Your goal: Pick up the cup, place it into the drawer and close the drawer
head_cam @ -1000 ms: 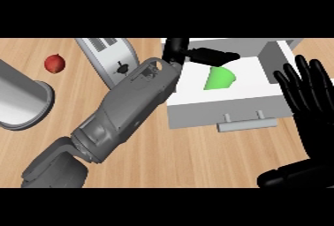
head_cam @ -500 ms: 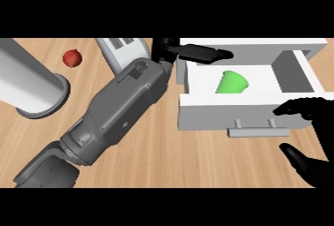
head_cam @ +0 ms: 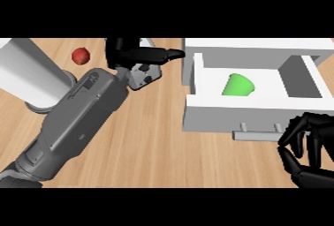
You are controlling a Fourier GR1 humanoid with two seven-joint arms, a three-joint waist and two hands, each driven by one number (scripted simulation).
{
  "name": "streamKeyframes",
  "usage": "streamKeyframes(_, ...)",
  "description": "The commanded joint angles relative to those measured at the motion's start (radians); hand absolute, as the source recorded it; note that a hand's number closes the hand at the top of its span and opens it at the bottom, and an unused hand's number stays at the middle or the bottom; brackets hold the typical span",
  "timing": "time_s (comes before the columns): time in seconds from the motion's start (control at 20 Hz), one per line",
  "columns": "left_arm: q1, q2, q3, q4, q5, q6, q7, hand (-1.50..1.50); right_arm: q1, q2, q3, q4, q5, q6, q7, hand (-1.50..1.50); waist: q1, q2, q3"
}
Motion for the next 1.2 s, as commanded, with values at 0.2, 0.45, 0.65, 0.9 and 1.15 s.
streamKeyframes(0.2, 0.384, 0.187, 0.024, -0.355, 0.021, -0.059, 0.029, -1.50, 0.025, -0.003, 0.041, 0.055, 0.150, 0.001, -0.027, 1.50, 0.004, 0.005, 0.000)
streamKeyframes(0.45, 0.489, 0.230, 0.065, -0.523, 0.010, -0.024, 0.077, -1.50, 0.015, -0.016, 0.115, 0.131, 0.341, 0.000, -0.135, 1.50, -0.011, 0.007, 0.001)
streamKeyframes(0.65, 0.574, 0.259, 0.094, -0.461, 0.041, -0.169, 0.000, -1.50, 0.005, -0.072, 0.244, 0.148, 0.616, -0.041, -0.232, 1.50, -0.001, 0.011, 0.000)
streamKeyframes(0.9, 0.672, 0.305, 0.123, -0.585, 0.032, -0.145, 0.041, -1.50, -0.047, -0.065, 0.322, 0.333, 0.804, -0.136, -0.287, 1.50, -0.007, 0.010, 0.001)
streamKeyframes(1.15, 0.782, 0.315, 0.194, -0.594, 0.026, -0.249, -0.001, -1.50, -0.135, 0.007, 0.351, 0.584, 0.903, -0.244, -0.377, -1.50, -0.017, 0.012, 0.001)
